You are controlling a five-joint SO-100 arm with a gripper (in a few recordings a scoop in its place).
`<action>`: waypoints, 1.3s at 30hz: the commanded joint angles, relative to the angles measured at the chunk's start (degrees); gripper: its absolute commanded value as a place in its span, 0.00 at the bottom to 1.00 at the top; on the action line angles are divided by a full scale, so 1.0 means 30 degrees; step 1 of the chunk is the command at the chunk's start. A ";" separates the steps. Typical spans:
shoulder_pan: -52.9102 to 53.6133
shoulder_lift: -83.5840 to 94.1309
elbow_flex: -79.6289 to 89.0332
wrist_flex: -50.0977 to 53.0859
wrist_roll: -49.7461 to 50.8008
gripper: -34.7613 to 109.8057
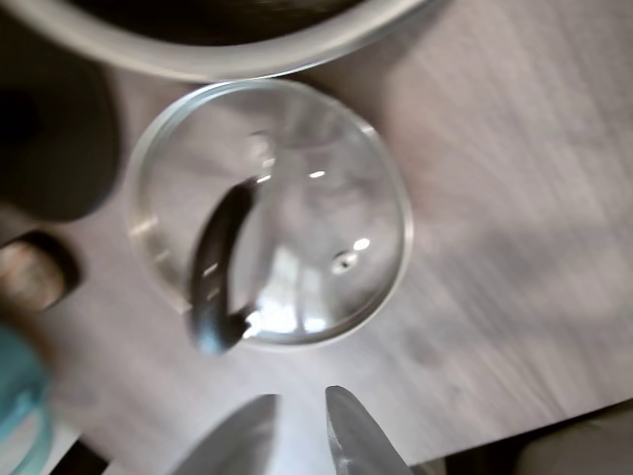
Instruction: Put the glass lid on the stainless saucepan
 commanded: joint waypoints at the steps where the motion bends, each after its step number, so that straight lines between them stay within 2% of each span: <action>1: 0.0088 -0.0996 -0.1084 -0.0293 0.0469 0.39; 5: 0.0205 -0.1787 -0.1172 -0.0791 0.0557 0.45; 20: -0.0264 -0.4512 -0.1260 -0.3105 0.0322 0.44; 29: -0.0762 -0.6621 -0.3779 -0.2461 0.0293 0.43; 34: -0.0791 -0.7764 -0.5156 -0.1875 0.0293 0.37; 37: -0.0938 -0.8145 -0.5303 -0.1992 0.0293 0.26; 39: -0.1055 -0.8350 -0.5332 -0.1992 0.0293 0.24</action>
